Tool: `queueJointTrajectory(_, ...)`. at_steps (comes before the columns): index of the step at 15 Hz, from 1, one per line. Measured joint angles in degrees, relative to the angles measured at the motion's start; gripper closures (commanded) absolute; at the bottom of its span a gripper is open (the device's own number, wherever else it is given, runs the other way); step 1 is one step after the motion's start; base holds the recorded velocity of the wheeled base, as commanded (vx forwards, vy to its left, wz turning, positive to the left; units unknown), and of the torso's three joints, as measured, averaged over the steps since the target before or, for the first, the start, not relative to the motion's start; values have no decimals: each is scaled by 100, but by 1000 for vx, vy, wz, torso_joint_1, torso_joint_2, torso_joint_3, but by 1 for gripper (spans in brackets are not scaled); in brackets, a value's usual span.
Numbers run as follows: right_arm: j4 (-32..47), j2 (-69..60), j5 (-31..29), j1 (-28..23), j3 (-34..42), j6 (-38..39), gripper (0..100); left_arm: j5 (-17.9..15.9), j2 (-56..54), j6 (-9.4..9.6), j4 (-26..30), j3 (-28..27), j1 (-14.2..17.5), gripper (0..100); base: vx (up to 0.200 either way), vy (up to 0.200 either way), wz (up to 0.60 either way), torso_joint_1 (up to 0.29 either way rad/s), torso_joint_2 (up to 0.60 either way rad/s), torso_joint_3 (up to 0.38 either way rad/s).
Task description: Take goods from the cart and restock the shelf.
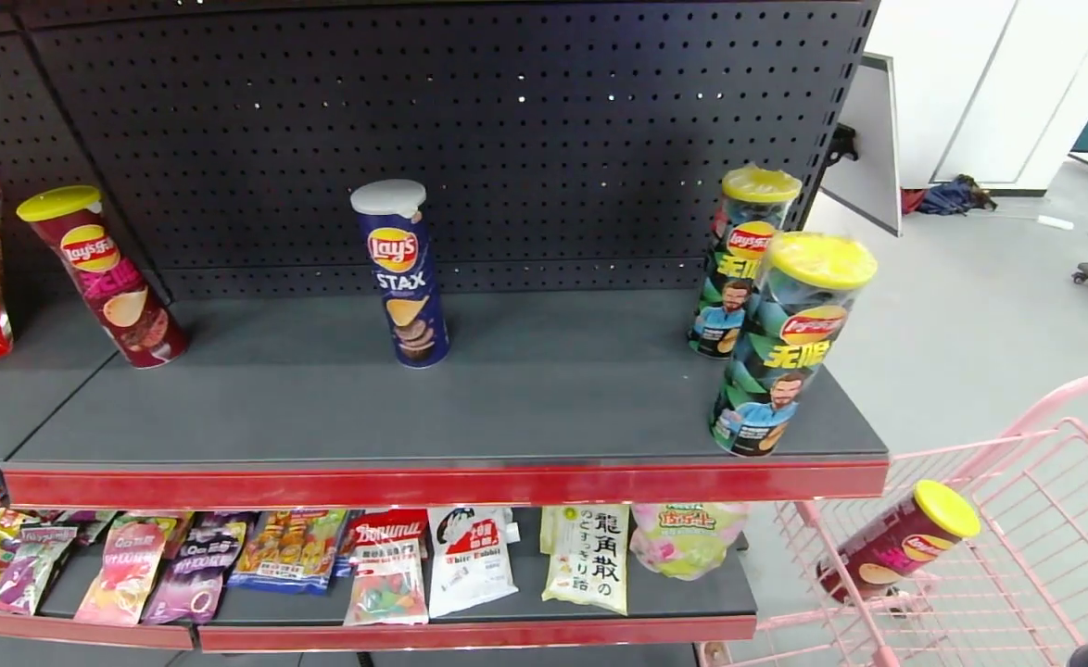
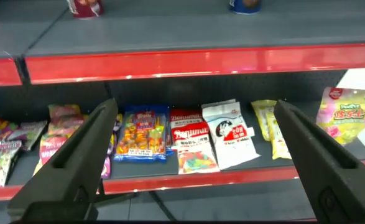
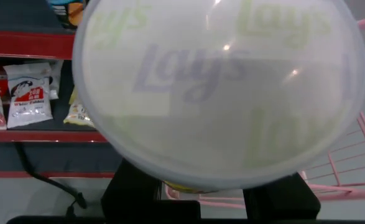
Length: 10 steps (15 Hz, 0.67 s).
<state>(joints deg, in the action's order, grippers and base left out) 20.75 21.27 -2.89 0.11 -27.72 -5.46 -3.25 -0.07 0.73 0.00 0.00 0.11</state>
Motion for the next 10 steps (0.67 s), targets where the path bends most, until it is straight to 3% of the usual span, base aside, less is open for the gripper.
queueJointTrajectory(8, -246, -529, 354, 33, 271, -9, 100, 2, 0, -5, 0, 0, 5, 0, 0, 200, 0, 2, 2, 1)
queueJointTrajectory(10, -233, -573, 430, 35, 297, -1, 100, 0, 0, -2, 0, 0, 5, 0, 0, 0, 0, 0, 0, 0)
